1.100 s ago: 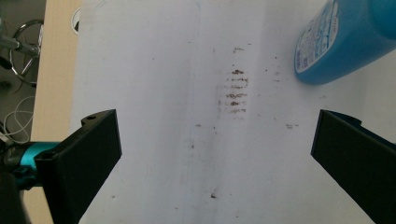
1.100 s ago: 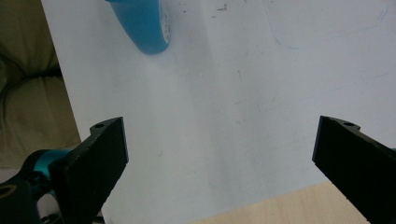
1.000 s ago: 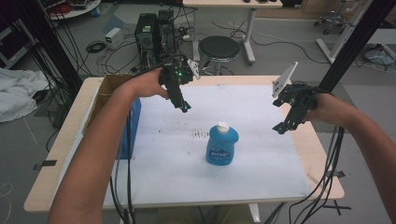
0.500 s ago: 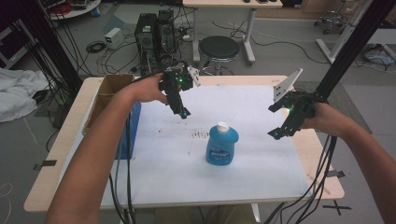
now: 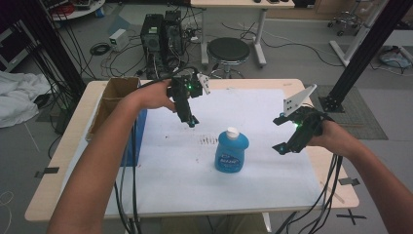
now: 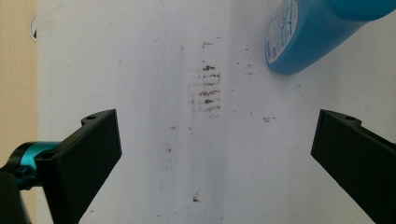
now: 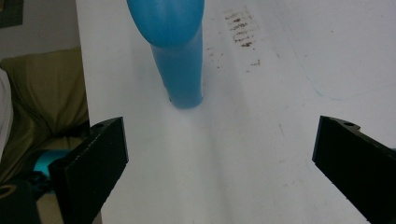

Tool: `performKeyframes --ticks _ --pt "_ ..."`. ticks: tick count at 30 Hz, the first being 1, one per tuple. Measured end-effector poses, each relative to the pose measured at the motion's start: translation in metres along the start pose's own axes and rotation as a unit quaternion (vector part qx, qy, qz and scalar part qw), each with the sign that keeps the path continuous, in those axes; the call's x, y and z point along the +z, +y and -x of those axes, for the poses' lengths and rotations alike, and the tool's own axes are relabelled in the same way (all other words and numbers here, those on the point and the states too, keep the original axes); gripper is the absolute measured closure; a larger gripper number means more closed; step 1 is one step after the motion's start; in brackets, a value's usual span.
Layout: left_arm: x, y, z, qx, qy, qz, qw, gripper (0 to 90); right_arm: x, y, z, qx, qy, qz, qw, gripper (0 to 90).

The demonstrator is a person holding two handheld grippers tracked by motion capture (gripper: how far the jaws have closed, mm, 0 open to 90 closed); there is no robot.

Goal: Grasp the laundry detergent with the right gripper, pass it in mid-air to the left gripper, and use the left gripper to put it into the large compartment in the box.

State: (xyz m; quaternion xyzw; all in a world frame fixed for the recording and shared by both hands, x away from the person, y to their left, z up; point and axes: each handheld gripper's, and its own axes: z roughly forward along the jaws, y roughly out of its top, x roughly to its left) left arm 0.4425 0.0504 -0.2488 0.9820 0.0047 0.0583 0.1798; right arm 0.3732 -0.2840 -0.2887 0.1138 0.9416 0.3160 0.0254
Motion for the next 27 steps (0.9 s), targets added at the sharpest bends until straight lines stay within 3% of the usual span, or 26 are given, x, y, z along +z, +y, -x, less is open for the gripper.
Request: performKeyframes --ticks 9,27 --pt "0.001 0.000 0.000 -0.002 -0.004 -0.006 1.0000 1.7 0.013 -0.011 -0.006 0.005 0.007 0.039 0.9992 2.4" --pt "0.004 -0.003 0.002 -0.006 -0.009 -0.013 0.9999 1.7 0.048 -0.007 -0.015 -0.003 0.035 0.084 0.9958 2.4"
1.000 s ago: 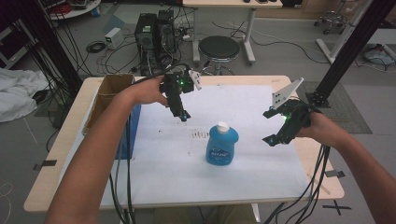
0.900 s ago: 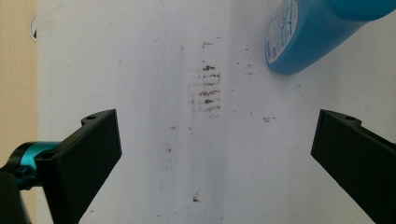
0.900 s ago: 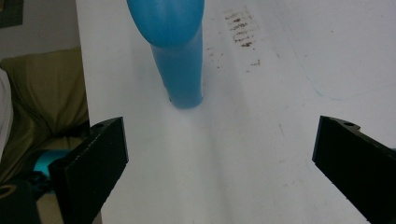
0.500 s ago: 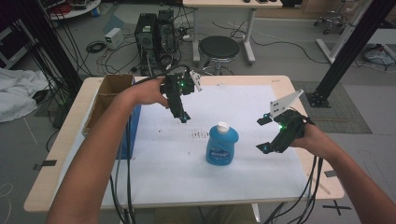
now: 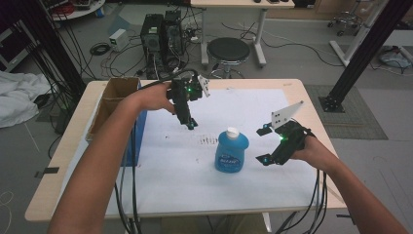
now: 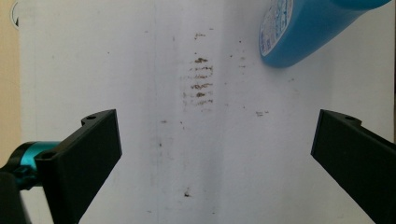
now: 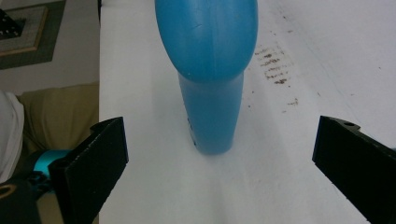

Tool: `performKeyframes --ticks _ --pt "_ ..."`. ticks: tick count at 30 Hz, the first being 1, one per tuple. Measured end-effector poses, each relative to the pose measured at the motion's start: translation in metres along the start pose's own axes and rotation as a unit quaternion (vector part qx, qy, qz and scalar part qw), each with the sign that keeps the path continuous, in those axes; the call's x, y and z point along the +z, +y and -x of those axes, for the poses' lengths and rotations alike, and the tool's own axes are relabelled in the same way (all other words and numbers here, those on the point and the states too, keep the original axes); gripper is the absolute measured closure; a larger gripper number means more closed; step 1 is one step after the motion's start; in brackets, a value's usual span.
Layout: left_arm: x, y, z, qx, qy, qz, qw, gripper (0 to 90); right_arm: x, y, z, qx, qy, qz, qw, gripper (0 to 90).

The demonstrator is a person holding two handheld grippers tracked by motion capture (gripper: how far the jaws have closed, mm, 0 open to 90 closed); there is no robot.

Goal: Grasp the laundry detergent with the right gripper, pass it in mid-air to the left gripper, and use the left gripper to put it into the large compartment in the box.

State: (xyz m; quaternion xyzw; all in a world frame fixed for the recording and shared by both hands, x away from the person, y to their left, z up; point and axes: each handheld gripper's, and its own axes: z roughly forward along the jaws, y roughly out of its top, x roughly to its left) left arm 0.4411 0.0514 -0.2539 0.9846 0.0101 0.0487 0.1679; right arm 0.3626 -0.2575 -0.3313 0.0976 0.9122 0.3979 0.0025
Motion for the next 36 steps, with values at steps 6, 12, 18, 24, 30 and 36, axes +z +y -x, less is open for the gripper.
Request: performKeyframes --ticks 6,12,18,24,30,36 --pt "0.000 -0.002 0.000 -0.003 0.000 0.000 1.0000 1.7 0.012 -0.003 0.002 0.003 0.004 0.020 0.9998 2.4" --pt "0.001 -0.003 0.000 -0.006 0.000 0.000 1.0000 1.7 0.021 -0.004 0.003 0.003 0.010 0.032 0.9994 2.4" --pt "0.001 -0.003 0.000 -0.006 0.001 0.000 1.0000 1.7 0.031 -0.004 0.004 0.002 0.014 0.036 0.9993 2.4" --pt "0.001 -0.005 0.000 -0.006 0.001 0.001 1.0000 1.7 0.038 -0.004 0.006 0.007 0.016 0.047 0.9987 2.4" --pt "0.002 -0.006 0.000 -0.007 0.001 0.002 1.0000 1.6 0.048 -0.003 0.006 0.007 0.019 0.054 0.9983 2.4" --pt "0.001 -0.006 0.001 -0.009 0.002 0.000 1.0000 1.7 0.058 -0.002 0.006 0.006 0.023 0.065 0.9976 2.4"
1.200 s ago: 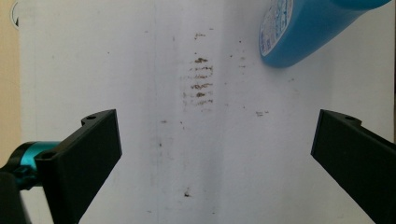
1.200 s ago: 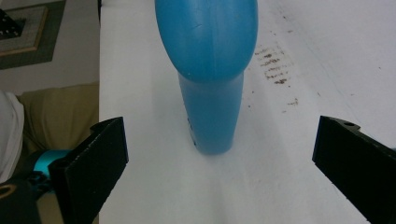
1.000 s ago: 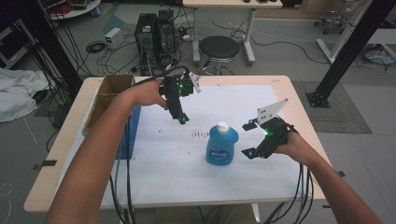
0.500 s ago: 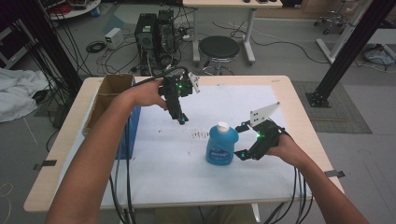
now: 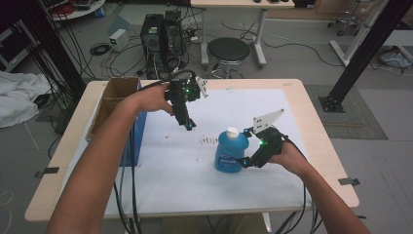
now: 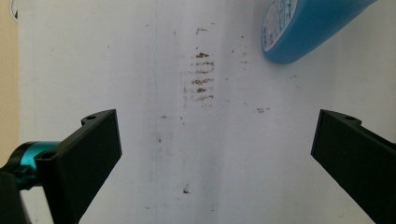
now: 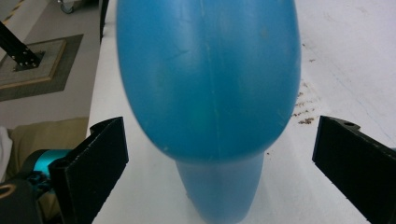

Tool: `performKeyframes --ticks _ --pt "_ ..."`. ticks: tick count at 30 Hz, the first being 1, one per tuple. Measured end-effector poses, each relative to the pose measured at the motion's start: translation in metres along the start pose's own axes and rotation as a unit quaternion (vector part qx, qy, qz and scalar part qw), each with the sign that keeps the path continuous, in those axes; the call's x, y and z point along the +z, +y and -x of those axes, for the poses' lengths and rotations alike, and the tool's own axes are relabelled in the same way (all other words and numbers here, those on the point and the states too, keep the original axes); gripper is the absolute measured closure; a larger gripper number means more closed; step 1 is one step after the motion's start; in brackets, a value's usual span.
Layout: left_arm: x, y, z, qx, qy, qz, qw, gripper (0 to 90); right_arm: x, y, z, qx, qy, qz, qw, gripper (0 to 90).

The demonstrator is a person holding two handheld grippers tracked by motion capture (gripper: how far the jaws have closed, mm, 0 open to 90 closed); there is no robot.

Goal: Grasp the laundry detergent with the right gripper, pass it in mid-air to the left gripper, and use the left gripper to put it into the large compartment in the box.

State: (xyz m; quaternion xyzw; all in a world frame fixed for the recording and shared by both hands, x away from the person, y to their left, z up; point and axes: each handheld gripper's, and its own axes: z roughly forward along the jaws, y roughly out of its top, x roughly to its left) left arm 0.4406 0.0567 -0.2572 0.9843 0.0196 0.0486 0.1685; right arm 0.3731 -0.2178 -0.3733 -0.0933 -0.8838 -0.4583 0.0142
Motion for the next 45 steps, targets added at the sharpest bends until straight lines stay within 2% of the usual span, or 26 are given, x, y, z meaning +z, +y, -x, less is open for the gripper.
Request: performKeyframes --ticks 11,18,27,31,34,40,43,45 --pt "0.000 0.000 0.001 0.002 0.001 -0.003 1.0000 1.7 0.011 -0.004 0.000 0.002 0.002 0.010 0.9999 2.4" --pt "0.000 -0.001 0.001 0.002 0.001 -0.001 1.0000 1.7 0.020 -0.009 0.000 0.013 0.004 0.026 0.9996 2.5" --pt "-0.001 -0.002 0.001 -0.003 0.001 0.000 1.0000 1.7 0.025 -0.014 0.001 0.014 0.006 0.040 0.9991 5.0" --pt "0.000 -0.002 0.001 -0.003 0.002 0.000 1.0000 1.7 0.025 -0.017 0.001 0.008 0.007 0.059 0.9982 14.5" --pt "0.000 -0.001 0.001 -0.001 0.001 -0.001 1.0000 1.7 0.026 -0.017 0.001 0.007 0.001 0.063 0.9980 14.5" --pt "0.000 -0.002 0.002 -0.002 0.001 -0.001 1.0000 1.7 0.028 -0.018 0.001 0.007 0.003 0.067 0.9977 15.8" --pt "-0.001 -0.003 0.002 -0.002 0.002 0.000 1.0000 1.7 0.029 -0.018 0.001 0.004 0.008 0.070 0.9975 26.0" --pt "0.000 -0.003 0.001 -0.003 0.002 0.000 1.0000 1.7 0.031 -0.019 0.000 0.005 0.008 0.071 0.9974 25.8"
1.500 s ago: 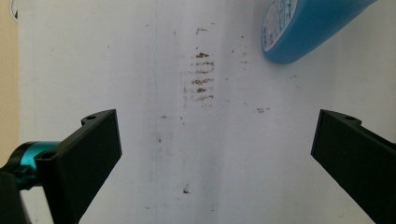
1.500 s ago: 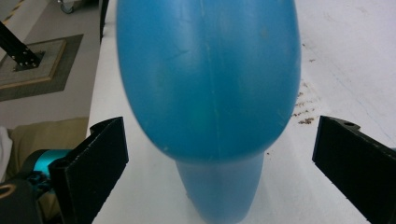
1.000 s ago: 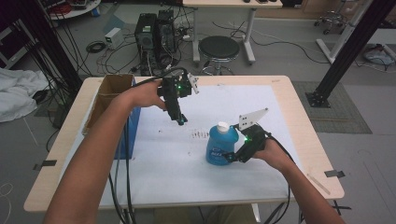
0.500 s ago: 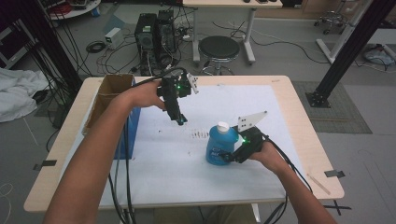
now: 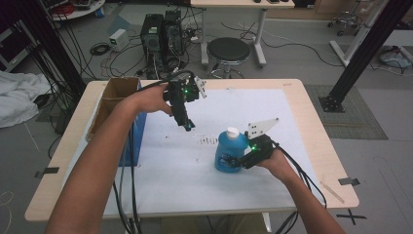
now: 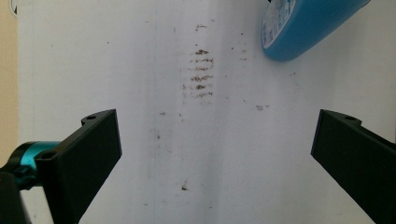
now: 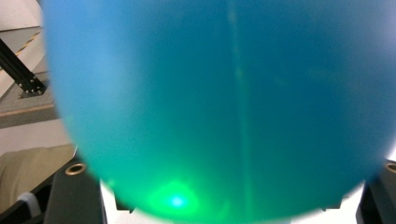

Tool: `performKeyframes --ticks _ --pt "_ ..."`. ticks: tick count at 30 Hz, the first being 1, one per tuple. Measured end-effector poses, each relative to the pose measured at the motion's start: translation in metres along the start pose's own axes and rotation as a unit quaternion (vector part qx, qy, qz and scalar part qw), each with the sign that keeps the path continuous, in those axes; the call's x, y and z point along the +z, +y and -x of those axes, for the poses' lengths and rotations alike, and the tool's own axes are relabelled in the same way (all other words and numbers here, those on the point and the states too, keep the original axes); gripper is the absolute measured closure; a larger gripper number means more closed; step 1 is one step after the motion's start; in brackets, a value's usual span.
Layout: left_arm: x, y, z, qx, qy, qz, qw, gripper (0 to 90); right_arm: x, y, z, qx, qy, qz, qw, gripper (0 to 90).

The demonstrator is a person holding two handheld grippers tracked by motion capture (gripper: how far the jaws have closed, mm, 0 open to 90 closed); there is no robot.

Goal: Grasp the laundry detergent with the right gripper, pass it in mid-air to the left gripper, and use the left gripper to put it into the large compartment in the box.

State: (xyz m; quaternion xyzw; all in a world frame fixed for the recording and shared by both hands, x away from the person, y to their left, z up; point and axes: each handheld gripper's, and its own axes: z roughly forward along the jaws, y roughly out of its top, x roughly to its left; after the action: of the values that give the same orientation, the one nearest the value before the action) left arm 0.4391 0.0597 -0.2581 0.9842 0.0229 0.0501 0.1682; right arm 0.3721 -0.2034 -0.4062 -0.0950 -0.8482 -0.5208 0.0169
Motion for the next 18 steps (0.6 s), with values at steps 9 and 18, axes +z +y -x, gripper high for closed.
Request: performKeyframes --ticks 9,18 --pt "0.0005 -0.0004 0.0003 -0.001 0.001 0.002 1.0000 1.7 0.0005 -0.0005 0.0002 0.000 -0.001 0.003 1.0000 27.1" --pt "0.0001 -0.0006 0.0003 -0.002 0.003 0.002 1.0000 1.7 0.0015 -0.0014 -0.0003 -0.003 -0.004 0.010 0.9999 33.6"
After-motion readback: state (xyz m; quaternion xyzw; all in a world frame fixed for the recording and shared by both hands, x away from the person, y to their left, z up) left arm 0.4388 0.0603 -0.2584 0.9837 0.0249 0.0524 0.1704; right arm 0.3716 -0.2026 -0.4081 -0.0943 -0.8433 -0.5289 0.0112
